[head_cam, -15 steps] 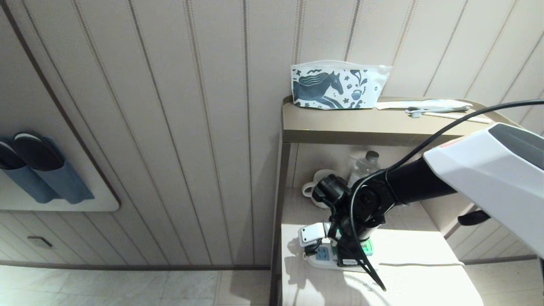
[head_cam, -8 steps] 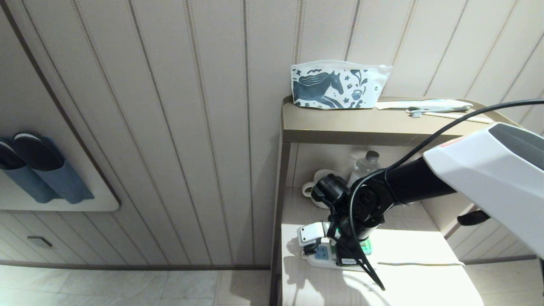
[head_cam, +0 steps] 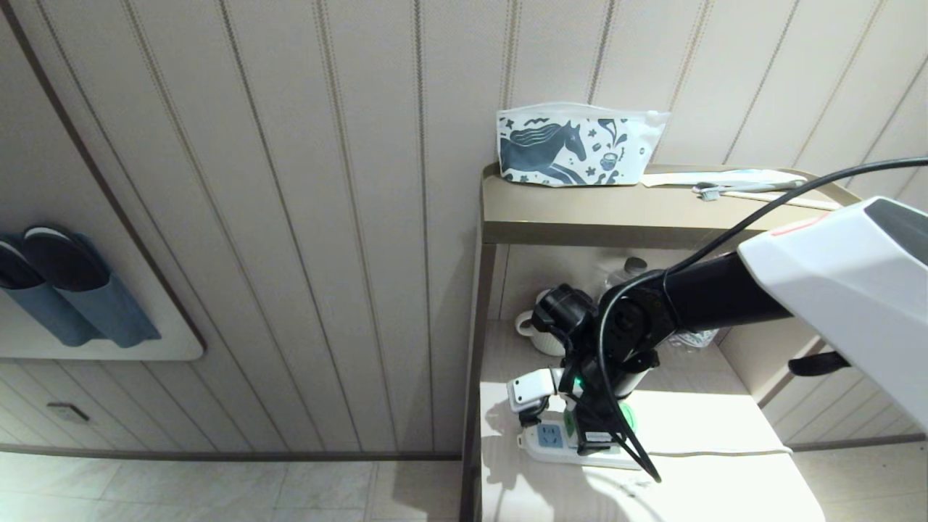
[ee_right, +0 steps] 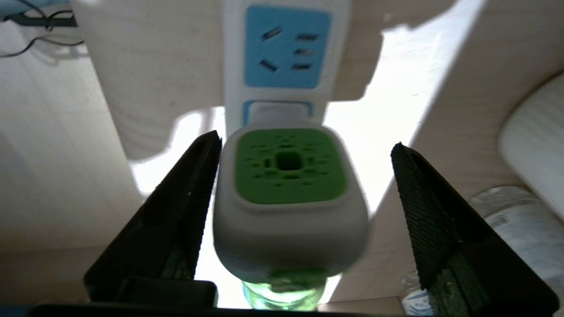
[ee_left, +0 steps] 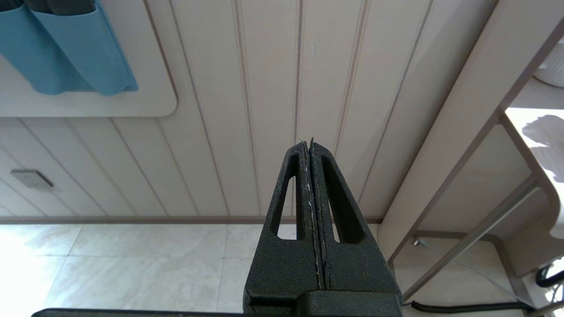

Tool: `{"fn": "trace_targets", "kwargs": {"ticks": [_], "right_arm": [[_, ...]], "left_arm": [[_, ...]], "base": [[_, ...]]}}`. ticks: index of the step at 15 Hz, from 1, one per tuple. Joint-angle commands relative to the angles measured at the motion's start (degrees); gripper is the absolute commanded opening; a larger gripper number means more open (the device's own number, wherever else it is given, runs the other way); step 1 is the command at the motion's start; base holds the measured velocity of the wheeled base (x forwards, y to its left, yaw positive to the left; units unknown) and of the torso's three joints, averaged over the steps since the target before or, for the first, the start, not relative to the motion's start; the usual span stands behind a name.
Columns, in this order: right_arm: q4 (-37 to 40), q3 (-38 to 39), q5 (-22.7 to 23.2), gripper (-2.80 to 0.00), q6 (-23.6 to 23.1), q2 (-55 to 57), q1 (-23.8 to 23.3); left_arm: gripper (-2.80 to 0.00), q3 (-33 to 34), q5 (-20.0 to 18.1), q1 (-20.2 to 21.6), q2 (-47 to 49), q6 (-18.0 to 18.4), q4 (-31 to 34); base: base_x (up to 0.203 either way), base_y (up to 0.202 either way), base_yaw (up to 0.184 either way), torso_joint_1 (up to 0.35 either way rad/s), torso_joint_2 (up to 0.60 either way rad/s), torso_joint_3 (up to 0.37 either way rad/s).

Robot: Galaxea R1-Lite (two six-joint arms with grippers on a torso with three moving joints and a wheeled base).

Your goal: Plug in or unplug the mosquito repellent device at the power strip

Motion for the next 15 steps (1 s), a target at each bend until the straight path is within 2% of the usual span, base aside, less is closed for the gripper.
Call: {"fn": "trace_targets", "kwargs": {"ticks": [1,7,15], "right_arm": [[0.4,-2.3,0.0,0.00,-0.3,-0.3,0.3],[1.0,-3.3,0.1,0.00,-0.2,-3.9,0.2],[1.0,-0.4,0.2,0.00,0.1,-9.6,0.3]], "left_arm": [[-2.80,0.0,0.0,0.0,0.0,0.0,0.0],[-2.80,0.0,0.0,0.0,0.1,0.0,0.1],[-2.80,0.0,0.0,0.0,0.0,0.0,0.0]], "base": [[0.000,0.000,0.000,0.000,0.00,0.000],[0.000,0.000,0.000,0.000,0.00,0.000],[0.000,0.000,0.000,0.000,0.00,0.000]]}}
